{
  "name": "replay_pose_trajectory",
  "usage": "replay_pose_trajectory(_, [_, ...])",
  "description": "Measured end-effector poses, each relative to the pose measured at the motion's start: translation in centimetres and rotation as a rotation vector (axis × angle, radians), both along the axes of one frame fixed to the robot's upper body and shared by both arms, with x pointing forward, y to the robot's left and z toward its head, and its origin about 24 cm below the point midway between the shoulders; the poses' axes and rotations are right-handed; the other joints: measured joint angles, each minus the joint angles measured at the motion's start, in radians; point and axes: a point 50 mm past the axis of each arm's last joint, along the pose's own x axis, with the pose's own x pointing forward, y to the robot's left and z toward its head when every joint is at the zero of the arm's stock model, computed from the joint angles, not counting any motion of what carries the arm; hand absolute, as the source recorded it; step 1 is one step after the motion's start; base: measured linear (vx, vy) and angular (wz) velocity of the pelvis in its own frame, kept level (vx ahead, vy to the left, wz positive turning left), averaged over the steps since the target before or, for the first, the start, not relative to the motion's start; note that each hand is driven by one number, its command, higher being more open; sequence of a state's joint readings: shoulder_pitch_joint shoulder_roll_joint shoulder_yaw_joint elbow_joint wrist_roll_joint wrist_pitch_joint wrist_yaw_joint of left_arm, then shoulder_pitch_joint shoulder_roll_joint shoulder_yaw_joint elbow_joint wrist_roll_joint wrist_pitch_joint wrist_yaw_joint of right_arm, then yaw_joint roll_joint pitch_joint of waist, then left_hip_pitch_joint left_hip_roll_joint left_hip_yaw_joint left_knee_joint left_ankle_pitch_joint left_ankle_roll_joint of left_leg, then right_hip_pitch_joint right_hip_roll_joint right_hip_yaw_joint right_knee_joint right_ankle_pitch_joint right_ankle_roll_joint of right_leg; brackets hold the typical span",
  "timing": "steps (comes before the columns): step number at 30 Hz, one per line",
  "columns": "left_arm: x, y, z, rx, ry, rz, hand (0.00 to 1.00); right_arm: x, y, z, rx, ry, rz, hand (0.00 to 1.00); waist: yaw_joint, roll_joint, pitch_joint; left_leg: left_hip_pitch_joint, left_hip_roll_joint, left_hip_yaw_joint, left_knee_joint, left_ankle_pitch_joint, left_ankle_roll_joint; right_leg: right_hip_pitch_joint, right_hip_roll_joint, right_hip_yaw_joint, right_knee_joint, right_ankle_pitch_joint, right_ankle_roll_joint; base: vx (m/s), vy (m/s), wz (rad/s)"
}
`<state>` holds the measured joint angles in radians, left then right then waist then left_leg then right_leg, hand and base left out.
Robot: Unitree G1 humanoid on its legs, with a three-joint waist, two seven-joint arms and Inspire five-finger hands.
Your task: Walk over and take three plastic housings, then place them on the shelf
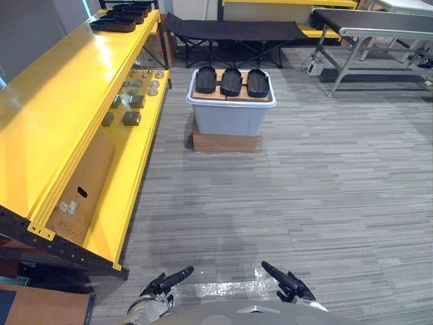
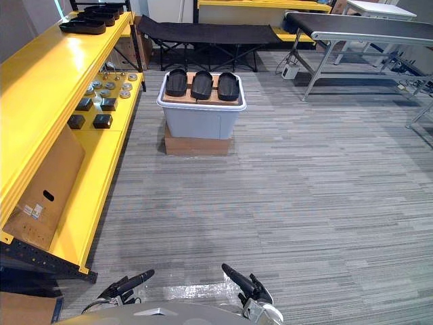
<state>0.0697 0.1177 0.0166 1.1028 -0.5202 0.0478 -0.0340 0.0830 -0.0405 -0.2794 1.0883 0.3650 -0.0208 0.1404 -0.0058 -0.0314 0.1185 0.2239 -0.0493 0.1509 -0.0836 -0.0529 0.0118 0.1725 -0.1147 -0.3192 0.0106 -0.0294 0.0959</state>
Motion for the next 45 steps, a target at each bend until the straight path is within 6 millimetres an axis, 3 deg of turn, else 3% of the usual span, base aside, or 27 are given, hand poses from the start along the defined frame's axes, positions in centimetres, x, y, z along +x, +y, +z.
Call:
replay_pose_trajectory(1, [0.0, 0.0, 0.0, -0.001, -0.006, -0.002, 1.0, 0.1, 0.0, 0.0, -0.001, -0.001, 0.0, 1.0, 0.0, -0.003, 0.0, -0.005, -0.003, 0.001, 0.0, -0.002, 0.003, -0.017, -0.006, 0.0, 0.023, -0.013, -0.014, -0.07, 0.017, -0.04])
replay_pose_trajectory(3, [0.2, 0.4, 0.1, -0.001, -0.018, -0.015, 1.0, 0.2, -0.1, 0.1, -0.006, -0.004, -0.008, 1.0, -0.002, -0.014, 0.013, -0.027, -0.011, 0.0, 0.017, -0.021, 0.029, -0.075, -0.034, 0.001, 0.135, -0.064, -0.005, -0.04, 0.027, 0.04])
replay_pose_trajectory(4, [0.6, 0.3, 0.2, -0.004, -0.03, -0.018, 1.0, 0.3, -0.3, 0.1, -0.018, -0.003, -0.021, 1.0, -0.002, -0.01, 0.03, -0.038, -0.011, 0.004, 0.056, -0.047, 0.063, -0.142, -0.062, 0.012, 0.291, -0.089, 0.018, -0.05, 0.066, -0.03])
replay_pose_trajectory(6, [1.2, 0.7, 0.4, 0.004, -0.05, -0.017, 1.0, 0.9, -0.4, 0.3, -0.009, -0.025, -0.071, 1.0, -0.001, -0.016, 0.077, -0.018, -0.008, 0.006, 0.104, -0.079, 0.094, -0.26, -0.113, 0.032, 0.59, -0.068, 0.021, -0.03, 0.088, -0.05])
replay_pose_trajectory(7, [1.6, 1.1, 0.6, 0.012, -0.06, -0.015, 1.0, 0.9, -0.5, 0.3, -0.001, -0.031, -0.092, 1.0, -0.003, -0.016, 0.104, 0.004, -0.005, 0.005, 0.123, -0.099, 0.108, -0.307, -0.115, 0.056, 0.686, -0.076, -0.002, 0.02, 0.071, 0.02])
replay_pose_trajectory(10, [1.5, 1.3, 0.5, 0.011, -0.051, -0.019, 1.0, 0.8, -0.6, 0.3, 0.001, -0.036, -0.101, 1.0, -0.008, -0.016, 0.104, 0.006, 0.026, -0.001, 0.166, -0.135, 0.104, -0.337, -0.073, 0.072, 0.619, -0.123, -0.011, 0.13, 0.055, 0.08])
replay_pose_trajectory(11, [1.5, 1.2, 0.5, 0.002, -0.052, -0.026, 1.0, 0.5, -0.6, 0.2, 0.0, -0.036, -0.101, 1.0, -0.018, -0.016, 0.104, 0.011, 0.038, -0.01, 0.169, -0.141, 0.101, -0.347, -0.048, 0.068, 0.521, -0.121, -0.011, 0.24, 0.004, 0.28])
replay_pose_trajectory(13, [1.5, 1.1, 0.5, -0.009, -0.057, -0.046, 1.0, -0.4, -0.6, 0.1, -0.001, -0.025, -0.106, 1.0, -0.029, -0.016, 0.104, 0.024, 0.046, -0.016, 0.168, -0.146, 0.07, -0.351, -0.027, 0.05, 0.341, -0.094, -0.002, 0.29, -0.035, 0.2])
replay_pose_trajectory(15, [1.5, 1.0, 0.5, -0.005, -0.053, -0.062, 1.0, -2.1, -0.6, -0.2, 0.007, 0.008, -0.131, 1.0, -0.031, -0.013, 0.106, 0.067, 0.046, -0.014, 0.167, -0.18, 0.014, -0.348, -0.009, 0.058, 0.161, -0.003, -0.01, 0.36, -0.094, -0.01])
replay_pose_trajectory(19, [1.2, 0.5, 0.4, -0.025, -0.028, -0.056, 1.0, -2.9, -0.6, -0.3, 0.019, 0.016, -0.176, 1.0, -0.06, 0.003, 0.101, 0.123, 0.093, -0.044, 0.211, -0.305, -0.041, -0.357, 0.025, 0.116, 0.19, 0.018, -0.031, 0.47, -0.228, 0.24])
replay_pose_trajectory(20, [0.7, -0.1, 0.1, -0.045, -0.013, -0.033, 1.0, -3.3, -1.3, -0.2, 0.012, 0.016, -0.179, 1.0, -0.072, 0.043, 0.077, 0.135, 0.15, -0.05, 0.231, -0.331, -0.067, -0.366, 0.068, 0.097, 0.251, 0.017, -0.059, 0.54, -0.282, 0.47])
replay_pose_trajectory(21, [0.3, -0.1, 0.1, -0.045, -0.009, -0.016, 1.0, -3.6, -1.2, -0.3, 0.012, 0.026, -0.179, 1.0, -0.072, 0.044, 0.058, 0.088, 0.182, -0.066, 0.352, -0.346, -0.094, -0.358, 0.097, 0.09, 0.268, 0.021, -0.119, 0.55, -0.313, 0.34])
replay_pose_trajectory(23, [1.3, 0.1, 0.4, -0.047, -0.05, 0.014, 1.0, -3.2, -1.7, -0.2, 0.0, 0.014, -0.178, 1.0, -0.058, 0.06, 0.049, -0.058, 0.228, -0.077, 0.641, -0.298, -0.135, -0.342, 0.125, 0.079, 0.26, -0.008, -0.146, 0.5, -0.314, 0.08])
replay_pose_trajectory(24, [2.4, 0.1, 0.8, -0.049, -0.087, 0.03, 1.0, -2.7, -2.4, 0.1, -0.022, -0.003, -0.168, 1.0, -0.047, 0.087, 0.071, -0.196, 0.299, -0.067, 0.96, -0.233, -0.128, -0.261, 0.163, 0.073, 0.214, -0.022, -0.165, 0.58, -0.339, 0.05])
replay_pose_trajectory(25, [3.0, 0.3, 0.9, -0.045, -0.105, 0.035, 1.0, -2.4, -2.6, 0.1, -0.031, 0.0, -0.157, 1.0, -0.045, 0.099, 0.088, -0.233, 0.326, -0.046, 1.068, -0.244, -0.119, -0.188, 0.179, 0.073, 0.177, -0.03, -0.176, 0.72, -0.359, 0.08])
replay_pose_trajectory(27, [3.6, 0.3, 1.1, -0.046, -0.111, 0.026, 1.0, -2.4, -2.6, 0.0, -0.043, 0.013, -0.135, 1.0, -0.039, 0.085, 0.105, -0.277, 0.3, -0.035, 1.084, -0.266, -0.109, -0.08, 0.181, 0.081, 0.129, -0.036, -0.185, 0.5, -0.206, 0.0])
replay_pose_trajectory(30, [4.1, -0.2, 1.3, -0.073, -0.152, -0.001, 1.0, -0.2, -2.7, 0.5, -0.063, -0.048, -0.116, 1.0, 0.003, 0.076, 0.107, -0.424, 0.159, -0.021, 0.755, -0.271, -0.11, 0.028, 0.161, 0.156, 0.049, -0.051, -0.175, 0.48, -0.108, -0.63])
replay_pose_trajectory(31, [3.8, -0.5, 1.1, -0.089, -0.148, 0.027, 1.0, 1.1, -2.7, 0.9, -0.069, -0.088, -0.102, 1.0, 0.017, 0.078, 0.116, -0.48, 0.115, -0.028, 0.574, -0.2, -0.108, 0.046, 0.157, 0.184, 0.026, -0.085, -0.176, 0.35, 0.012, -0.78])
replay_pose_trajectory(33, [3.0, -0.9, 0.8, -0.112, -0.117, 0.064, 1.0, 1.6, -2.7, 1.1, -0.077, -0.109, -0.094, 1.0, 0.024, 0.104, 0.135, -0.522, 0.093, -0.084, 0.351, -0.088, -0.106, 0.088, 0.186, 0.198, 0.019, -0.123, -0.173, 0.26, 0.09, -0.4])
replay_pose_trajectory(34, [2.7, -0.7, 0.7, -0.115, -0.111, 0.081, 1.0, 1.5, -2.6, 1.0, -0.077, -0.101, -0.086, 1.0, 0.029, 0.104, 0.136, -0.531, 0.092, -0.088, 0.309, -0.067, -0.107, 0.106, 0.192, 0.203, 0.025, -0.145, -0.171, 0.41, 0.178, -0.31])
replay_pose_trajectory(36, [1.7, 0.5, 0.7, -0.084, -0.099, 0.099, 1.0, 1.2, -2.1, 0.8, -0.08, -0.073, -0.049, 1.0, 0.04, 0.074, 0.136, -0.524, 0.094, -0.074, 0.271, 0.037, -0.073, 0.156, 0.194, 0.242, 0.068, -0.23, -0.158, 0.43, 0.165, -0.35])
replay_pose_trajectory(38, [1.0, 2.0, 0.7, -0.041, -0.079, 0.103, 1.0, 1.6, -1.3, 0.8, -0.071, -0.072, -0.033, 1.0, 0.057, -0.002, 0.117, -0.524, 0.056, -0.013, 0.309, 0.119, -0.01, 0.148, 0.127, 0.28, 0.152, -0.305, -0.125, 0.59, 0.183, -0.4])
replay_pose_trajectory(39, [1.1, 2.0, 0.7, -0.039, -0.08, 0.1, 1.0, 1.7, -1.4, 0.8, -0.073, -0.066, -0.028, 1.0, 0.058, -0.003, 0.116, -0.52, 0.052, -0.013, 0.307, 0.142, 0.022, 0.128, 0.122, 0.288, 0.201, -0.306, -0.123, 0.56, 0.175, -0.25])
replay_pose_trajectory(40, [0.9, 2.2, 0.7, -0.031, -0.071, 0.099, 1.0, 2.2, -1.0, 0.8, -0.068, -0.075, -0.018, 1.0, 0.057, -0.01, 0.119, -0.494, 0.036, -0.018, 0.289, 0.159, 0.06, 0.07, 0.11, 0.294, 0.344, -0.295, -0.096, 0.55, 0.188, -0.06])
replay_pose_trajectory(41, [0.8, 2.5, 0.7, -0.017, -0.063, 0.092, 1.0, 2.4, -0.4, 0.7, -0.058, -0.071, -0.002, 1.0, 0.053, -0.023, 0.126, -0.44, 0.018, -0.016, 0.258, 0.147, 0.07, 0.014, 0.082, 0.281, 0.502, -0.28, -0.036, 0.54, 0.197, -0.01])
replay_pose_trajectory(43, [0.5, 2.6, 0.6, -0.003, -0.038, 0.076, 1.0, 2.3, 0.0, 0.5, -0.063, -0.05, 0.039, 1.0, 0.058, -0.026, 0.126, -0.368, 0.003, -0.001, 0.241, 0.127, 0.081, -0.013, 0.036, 0.247, 0.59, -0.283, -0.04, 0.49, 0.163, -0.09])
replay_pose_trajectory(45, [0.2, 2.1, 0.5, 0.0, -0.022, 0.035, 1.0, 3.2, 0.0, 0.8, -0.086, -0.069, 0.072, 1.0, 0.057, -0.001, 0.131, -0.279, 0.002, 0.014, 0.22, 0.083, 0.081, -0.046, -0.03, 0.168, 0.548, -0.286, -0.046, 0.39, 0.126, -0.23])
